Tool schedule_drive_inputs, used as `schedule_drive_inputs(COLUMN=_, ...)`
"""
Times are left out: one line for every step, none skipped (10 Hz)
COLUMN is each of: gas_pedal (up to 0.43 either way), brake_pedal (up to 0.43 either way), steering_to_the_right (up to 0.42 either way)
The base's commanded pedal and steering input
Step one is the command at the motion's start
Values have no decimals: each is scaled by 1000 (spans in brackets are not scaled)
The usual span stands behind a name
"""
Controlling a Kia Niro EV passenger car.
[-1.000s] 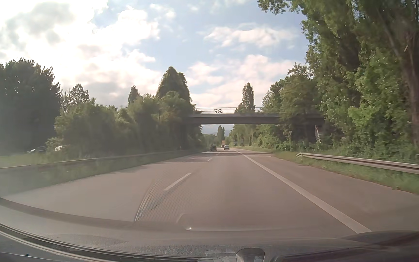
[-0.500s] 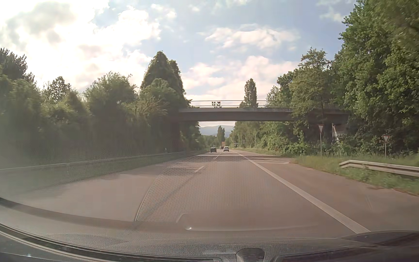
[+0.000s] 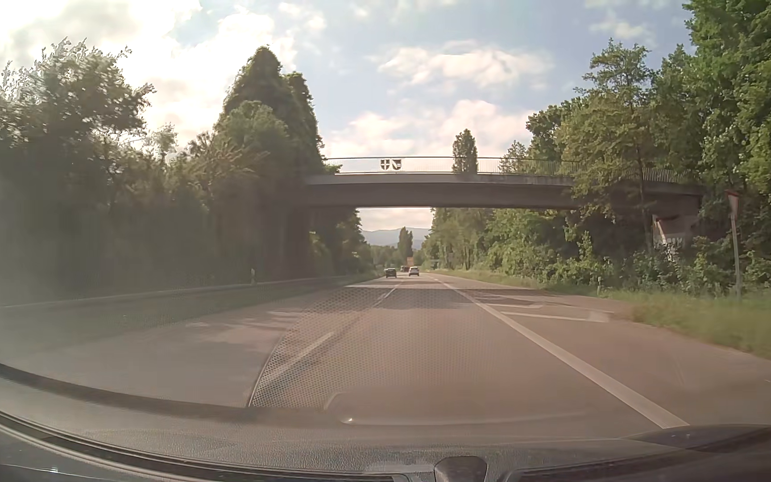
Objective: Follow the waypoints while adhering to traffic rules and regulations
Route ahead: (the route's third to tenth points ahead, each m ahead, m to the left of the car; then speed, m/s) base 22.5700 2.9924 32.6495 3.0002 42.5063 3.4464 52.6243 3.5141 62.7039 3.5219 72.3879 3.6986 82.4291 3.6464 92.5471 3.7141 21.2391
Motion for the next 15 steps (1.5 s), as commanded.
schedule_drive_inputs(gas_pedal=169, brake_pedal=0, steering_to_the_right=0)
schedule_drive_inputs(gas_pedal=169, brake_pedal=0, steering_to_the_right=0)
schedule_drive_inputs(gas_pedal=169, brake_pedal=0, steering_to_the_right=0)
schedule_drive_inputs(gas_pedal=169, brake_pedal=0, steering_to_the_right=0)
schedule_drive_inputs(gas_pedal=169, brake_pedal=0, steering_to_the_right=0)
schedule_drive_inputs(gas_pedal=169, brake_pedal=0, steering_to_the_right=0)
schedule_drive_inputs(gas_pedal=169, brake_pedal=0, steering_to_the_right=0)
schedule_drive_inputs(gas_pedal=169, brake_pedal=0, steering_to_the_right=0)
schedule_drive_inputs(gas_pedal=169, brake_pedal=0, steering_to_the_right=0)
schedule_drive_inputs(gas_pedal=169, brake_pedal=0, steering_to_the_right=0)
schedule_drive_inputs(gas_pedal=169, brake_pedal=0, steering_to_the_right=0)
schedule_drive_inputs(gas_pedal=169, brake_pedal=0, steering_to_the_right=0)
schedule_drive_inputs(gas_pedal=169, brake_pedal=0, steering_to_the_right=0)
schedule_drive_inputs(gas_pedal=169, brake_pedal=0, steering_to_the_right=-1)
schedule_drive_inputs(gas_pedal=169, brake_pedal=0, steering_to_the_right=-1)
